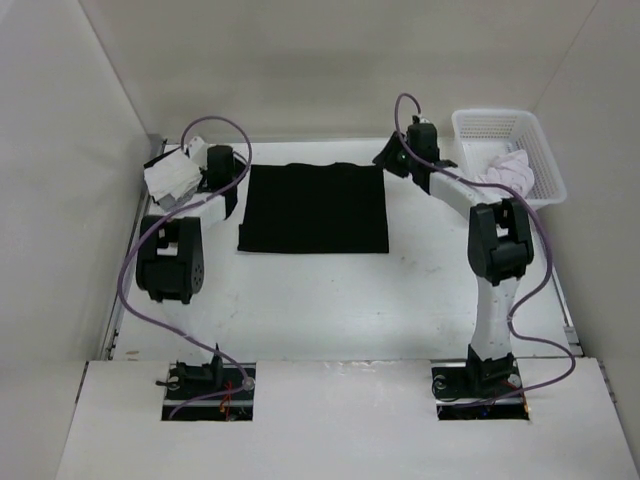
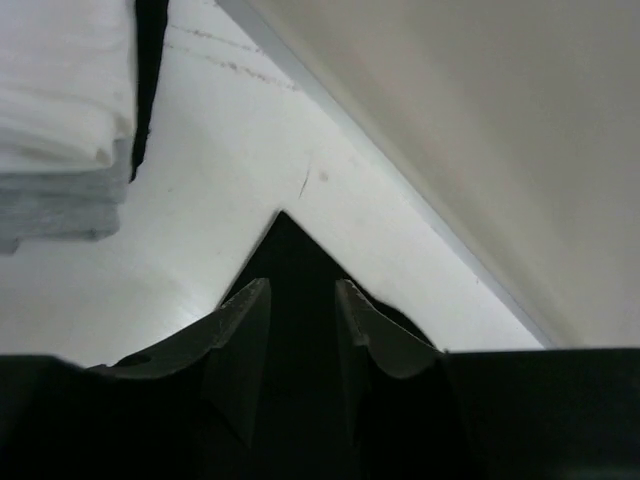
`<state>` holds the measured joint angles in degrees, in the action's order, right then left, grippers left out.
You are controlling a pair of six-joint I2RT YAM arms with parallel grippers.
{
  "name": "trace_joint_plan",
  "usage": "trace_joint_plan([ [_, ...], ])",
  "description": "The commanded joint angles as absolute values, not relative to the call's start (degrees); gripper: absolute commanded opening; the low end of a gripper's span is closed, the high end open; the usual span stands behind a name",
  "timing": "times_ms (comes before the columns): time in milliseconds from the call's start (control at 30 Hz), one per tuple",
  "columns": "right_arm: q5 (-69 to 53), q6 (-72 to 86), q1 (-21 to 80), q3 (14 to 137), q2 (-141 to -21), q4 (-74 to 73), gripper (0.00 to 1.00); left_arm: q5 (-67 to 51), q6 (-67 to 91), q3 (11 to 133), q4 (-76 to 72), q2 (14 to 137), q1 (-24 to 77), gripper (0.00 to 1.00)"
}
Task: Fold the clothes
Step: Fold the tank top
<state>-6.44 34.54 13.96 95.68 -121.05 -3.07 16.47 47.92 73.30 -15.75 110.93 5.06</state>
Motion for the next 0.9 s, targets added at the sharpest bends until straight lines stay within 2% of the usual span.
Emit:
trace_joint_plan([
  [0, -6.2, 35.3, 14.6, 86.5, -111.7, 2.8, 0.47, 17.0, 47.8, 61.3, -22.1, 97.5, 6.0, 0.3],
  [67, -5.5, 35.9, 15.2, 77.6, -105.8, 6.5, 0.43, 18.8, 49.8, 50.2, -24.5, 89.4, 7.9, 0.28],
  [200, -5.4, 37.6, 18.1, 58.1, -93.6, 14.2, 0.08, 17.9, 53.7, 32.4, -25.0, 75.9, 9.4, 0.21],
  [267, -5.6, 38.8, 19.1, 50.7, -89.4, 16.8, 0.03, 12.9, 54.3, 27.1, -23.1, 71.3, 8.5, 0.2],
  [400, -5.6, 40.2, 20.9, 41.1, -83.0, 20.1, 0.04, 3.9, 55.0, 21.5, -21.4, 68.3, 5.6, 0.27],
  [500, -5.4, 40.3, 21.7, 38.2, -80.4, 20.3, 0.07, 1.2, 56.3, 20.1, -23.4, 70.5, 3.3, 0.33],
  [600, -5.4, 40.2, 21.9, 36.3, -79.4, 20.2, 0.1, -1.7, 58.4, 19.5, -27.8, 73.7, 1.0, 0.34],
  [867, -4.2, 41.1, 21.9, 33.4, -80.5, 21.5, 0.33, -1.0, 60.6, 21.6, -28.4, 78.7, 0.2, 0.33],
])
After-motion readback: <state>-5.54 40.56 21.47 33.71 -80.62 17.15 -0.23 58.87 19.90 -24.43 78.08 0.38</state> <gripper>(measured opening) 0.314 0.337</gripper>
